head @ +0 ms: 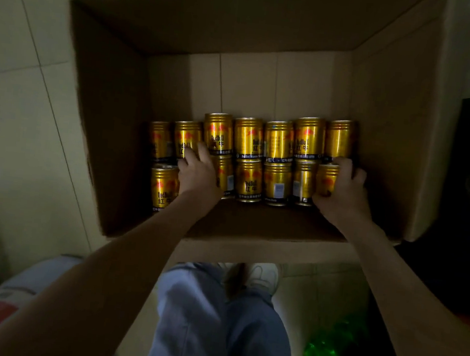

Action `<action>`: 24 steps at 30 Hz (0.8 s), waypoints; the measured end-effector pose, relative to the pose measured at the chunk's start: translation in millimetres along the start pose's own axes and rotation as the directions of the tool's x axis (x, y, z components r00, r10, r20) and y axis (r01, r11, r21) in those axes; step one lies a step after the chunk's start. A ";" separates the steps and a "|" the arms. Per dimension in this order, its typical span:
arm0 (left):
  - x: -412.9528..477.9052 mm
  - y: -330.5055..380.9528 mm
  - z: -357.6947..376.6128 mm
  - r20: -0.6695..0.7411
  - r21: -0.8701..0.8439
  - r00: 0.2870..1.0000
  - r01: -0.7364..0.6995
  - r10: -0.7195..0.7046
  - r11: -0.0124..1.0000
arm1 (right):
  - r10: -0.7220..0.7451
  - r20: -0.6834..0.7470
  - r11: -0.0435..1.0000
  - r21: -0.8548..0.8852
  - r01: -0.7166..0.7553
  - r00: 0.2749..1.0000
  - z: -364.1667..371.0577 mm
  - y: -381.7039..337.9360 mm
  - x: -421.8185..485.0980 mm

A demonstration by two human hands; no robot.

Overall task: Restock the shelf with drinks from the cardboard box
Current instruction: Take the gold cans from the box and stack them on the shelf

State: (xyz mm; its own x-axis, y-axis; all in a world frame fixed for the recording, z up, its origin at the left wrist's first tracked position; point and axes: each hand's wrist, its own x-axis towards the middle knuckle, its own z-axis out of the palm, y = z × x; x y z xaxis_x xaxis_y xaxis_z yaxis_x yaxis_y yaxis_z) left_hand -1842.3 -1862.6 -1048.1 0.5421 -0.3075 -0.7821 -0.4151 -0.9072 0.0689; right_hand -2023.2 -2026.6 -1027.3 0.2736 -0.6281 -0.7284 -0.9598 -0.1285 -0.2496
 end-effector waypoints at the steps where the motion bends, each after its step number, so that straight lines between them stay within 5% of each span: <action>1: -4.6 5.8 -6.6 0.028 0.032 1.000 -0.004 0.003 0.999 | -0.017 -0.022 0.998 0.064 0.019 1.000 -5.7 -7.9 -9.0; 4: -31.7 21.3 -36.0 0.119 0.004 0.992 0.041 -0.041 0.999 | 0.003 -0.002 0.917 0.400 -0.002 1.000 -36.5 -40.2 -51.0; 7: -76.6 37.9 -91.3 0.180 -0.235 0.983 0.074 -0.031 0.969 | -0.033 0.085 0.738 0.674 -0.033 0.996 -76.9 -73.8 -107.9; 11: -161.2 68.1 -202.4 0.159 -0.490 0.946 -0.173 0.283 0.855 | -0.038 0.110 0.525 0.848 -0.074 0.993 -144.1 -119.2 -197.9; 18: -356.1 137.6 -396.7 0.259 -0.470 0.614 -0.594 0.746 0.653 | -0.026 -0.064 0.291 0.954 0.069 0.998 -297.3 -152.0 -380.5; 24: -523.0 175.8 -437.0 0.279 -0.446 0.370 -0.767 0.886 0.461 | 0.013 -0.324 0.309 0.901 0.304 0.946 -380.3 -120.4 -539.1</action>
State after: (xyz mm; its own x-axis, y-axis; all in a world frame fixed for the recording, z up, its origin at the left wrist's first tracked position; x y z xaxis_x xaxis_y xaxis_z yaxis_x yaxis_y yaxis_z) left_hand -1879.4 -1986.8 -356.2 -0.3709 -0.8376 -0.4010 -0.2814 -0.3101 0.9081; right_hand -2079.1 -1964.3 -361.9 0.2255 -0.8443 -0.4861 -0.1561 0.4612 -0.8735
